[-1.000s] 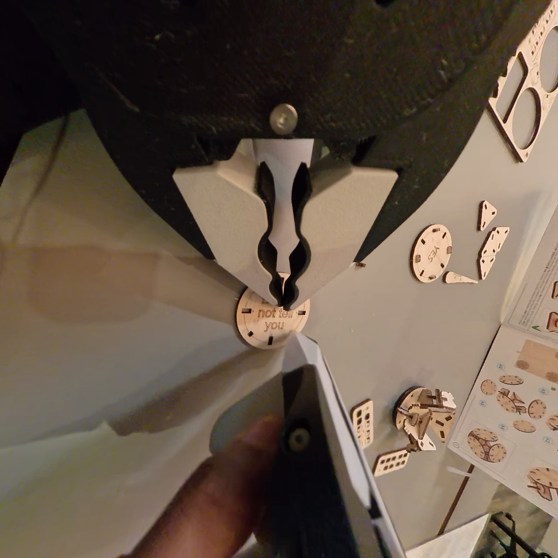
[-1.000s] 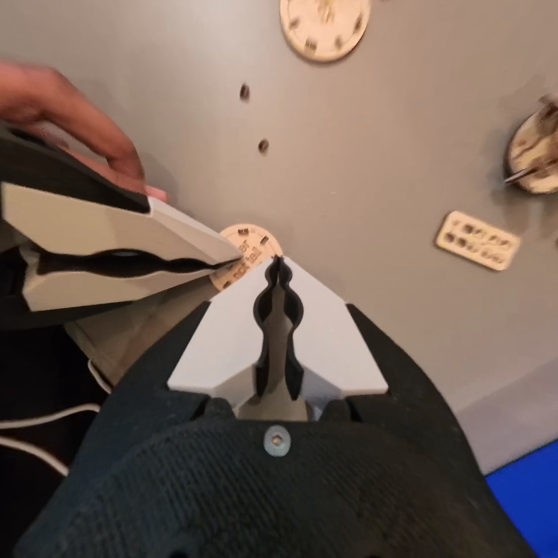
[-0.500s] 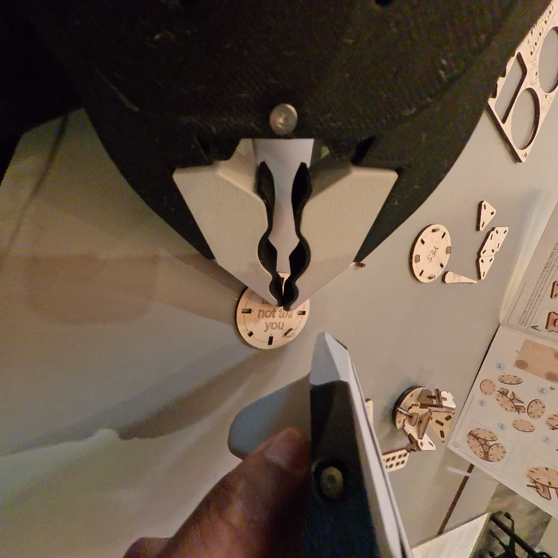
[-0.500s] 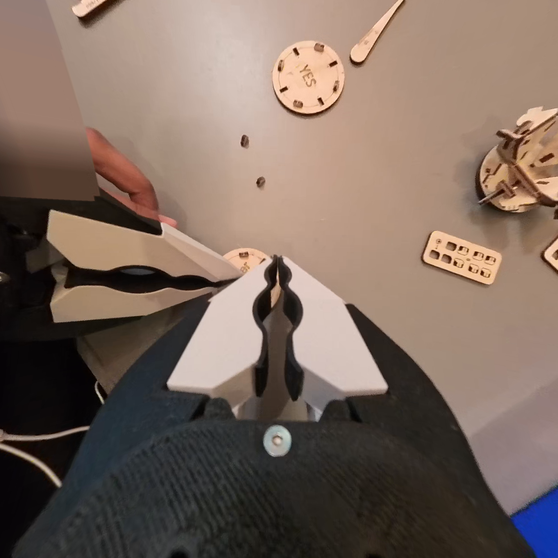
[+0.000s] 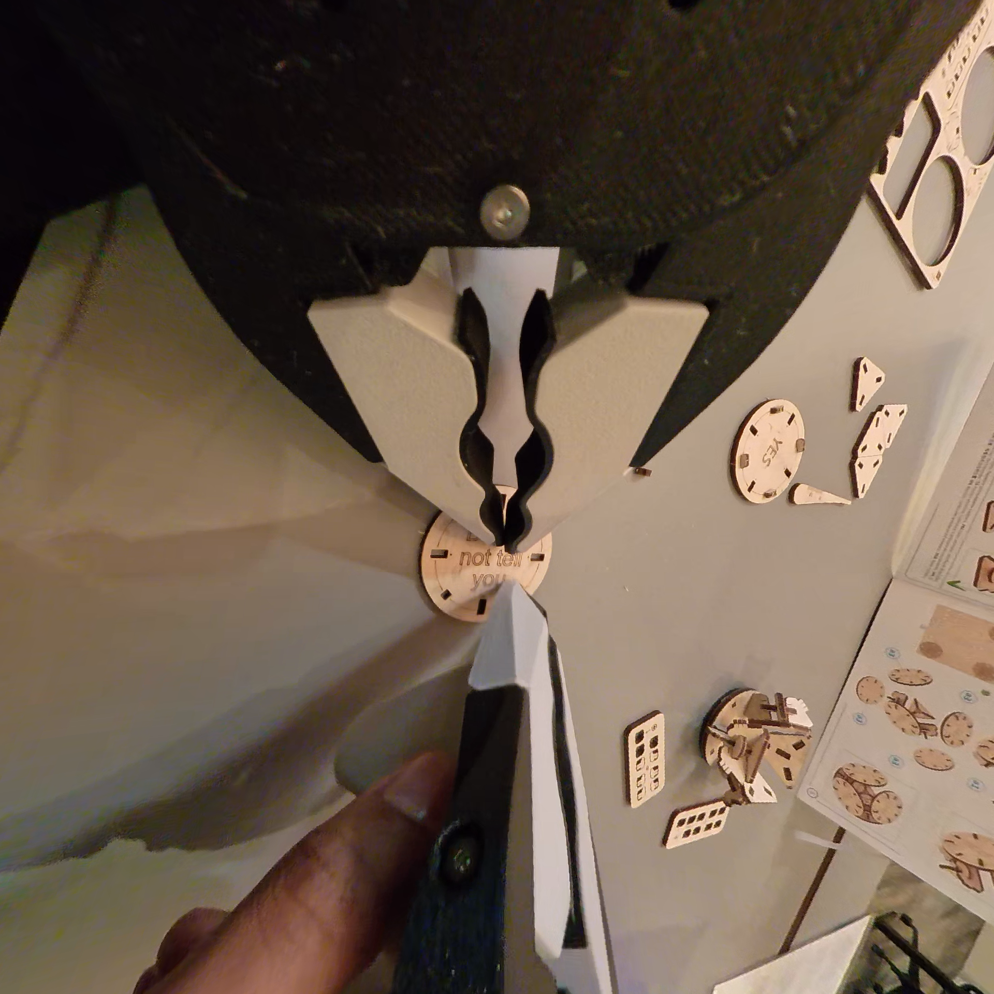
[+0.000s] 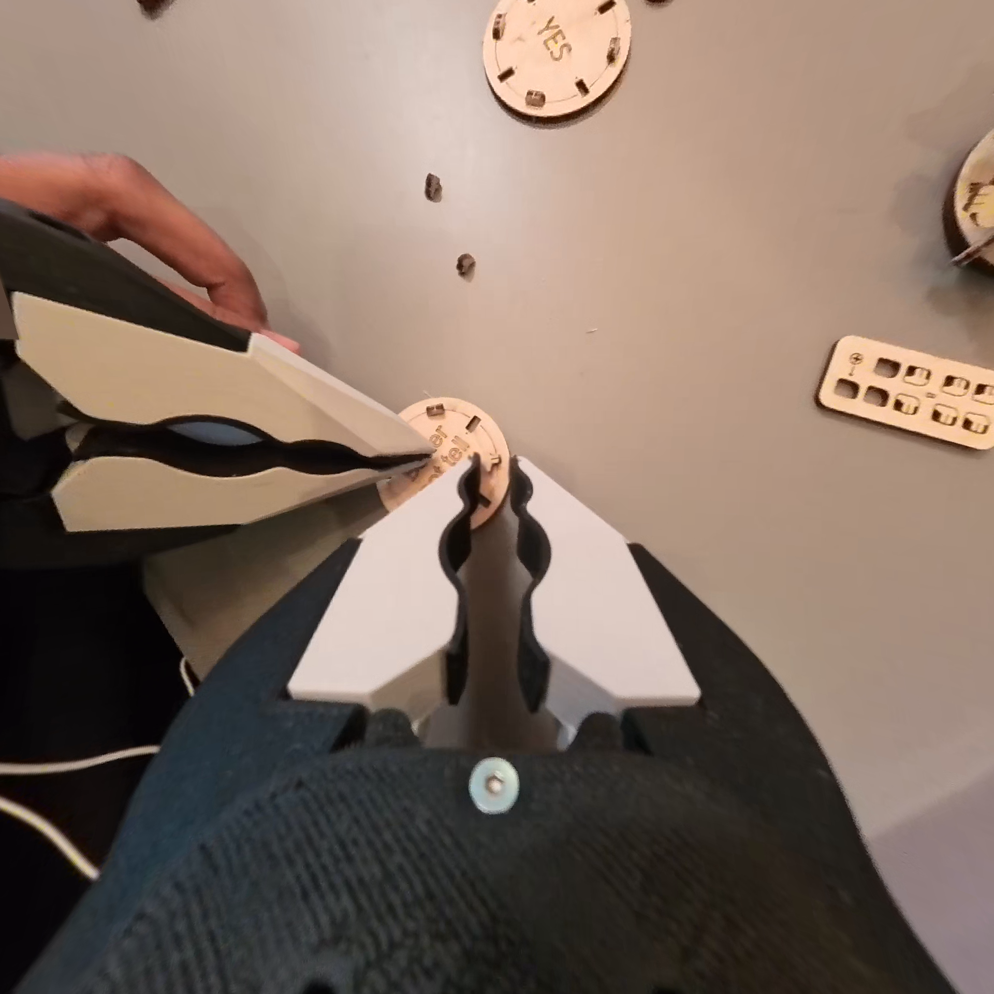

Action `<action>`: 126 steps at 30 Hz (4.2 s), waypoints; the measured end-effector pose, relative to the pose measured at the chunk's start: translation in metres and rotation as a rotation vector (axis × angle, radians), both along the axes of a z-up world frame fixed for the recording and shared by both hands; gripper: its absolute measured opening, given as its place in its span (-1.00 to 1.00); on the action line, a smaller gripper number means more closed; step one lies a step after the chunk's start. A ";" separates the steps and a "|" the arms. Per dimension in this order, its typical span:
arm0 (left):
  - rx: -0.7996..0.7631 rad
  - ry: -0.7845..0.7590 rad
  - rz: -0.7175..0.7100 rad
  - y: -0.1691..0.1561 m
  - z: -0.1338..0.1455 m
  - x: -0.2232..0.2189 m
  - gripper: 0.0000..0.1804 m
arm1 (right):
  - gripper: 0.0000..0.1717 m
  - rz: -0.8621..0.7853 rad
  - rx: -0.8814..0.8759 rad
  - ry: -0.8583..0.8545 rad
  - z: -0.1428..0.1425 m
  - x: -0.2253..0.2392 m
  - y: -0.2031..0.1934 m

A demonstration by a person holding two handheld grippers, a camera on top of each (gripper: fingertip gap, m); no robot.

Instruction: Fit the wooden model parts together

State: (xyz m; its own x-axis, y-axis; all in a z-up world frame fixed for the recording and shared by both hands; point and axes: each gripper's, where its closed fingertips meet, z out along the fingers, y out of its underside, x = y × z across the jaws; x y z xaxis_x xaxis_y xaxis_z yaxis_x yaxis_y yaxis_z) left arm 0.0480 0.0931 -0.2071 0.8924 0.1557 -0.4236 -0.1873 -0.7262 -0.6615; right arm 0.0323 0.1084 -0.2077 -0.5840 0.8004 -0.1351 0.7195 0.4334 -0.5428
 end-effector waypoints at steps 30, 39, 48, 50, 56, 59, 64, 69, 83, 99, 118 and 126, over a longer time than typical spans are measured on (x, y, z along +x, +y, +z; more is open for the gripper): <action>0.907 -1.153 -0.121 -0.039 0.099 -0.056 -0.82 | -0.97 0.494 -0.542 0.571 0.086 -0.035 -0.052; 0.839 -1.265 -0.081 -0.037 0.082 -0.053 -0.83 | -0.97 0.552 -0.231 0.746 0.076 -0.038 -0.056; 0.801 -1.348 -0.128 -0.034 0.080 -0.042 -1.00 | -0.97 0.584 -0.210 0.789 0.078 -0.033 -0.060; 0.807 -1.362 -0.128 -0.035 0.080 -0.043 -1.00 | -0.97 0.585 -0.196 0.807 0.079 -0.033 -0.060; 0.844 -1.399 -0.124 -0.036 0.084 -0.047 -1.00 | -0.85 0.557 -0.140 0.897 0.085 -0.037 -0.059; 0.855 -1.416 -0.124 -0.037 0.084 -0.048 -1.00 | -0.87 0.545 -0.068 0.980 0.092 -0.038 -0.057; 0.880 -1.463 -0.134 -0.038 0.087 -0.049 -1.00 | -0.99 0.571 0.128 1.116 0.091 -0.037 -0.059; 0.910 -1.491 -0.130 -0.040 0.089 -0.052 -1.00 | -0.95 0.603 0.210 1.141 0.083 -0.036 -0.064; 0.896 -1.492 -0.137 -0.039 0.088 -0.050 -1.00 | -0.96 0.590 0.236 1.166 0.085 -0.038 -0.064; 0.978 -1.399 -0.210 -0.044 0.108 -0.050 -0.84 | -1.00 0.476 -0.357 0.844 0.105 -0.034 -0.061; 1.005 -1.001 -0.305 -0.047 0.132 -0.038 -0.94 | -1.00 0.366 -1.475 -0.054 0.136 -0.021 -0.066; 0.996 -0.985 -0.301 -0.046 0.131 -0.037 -0.96 | -1.00 0.355 -1.491 -0.094 0.133 -0.023 -0.066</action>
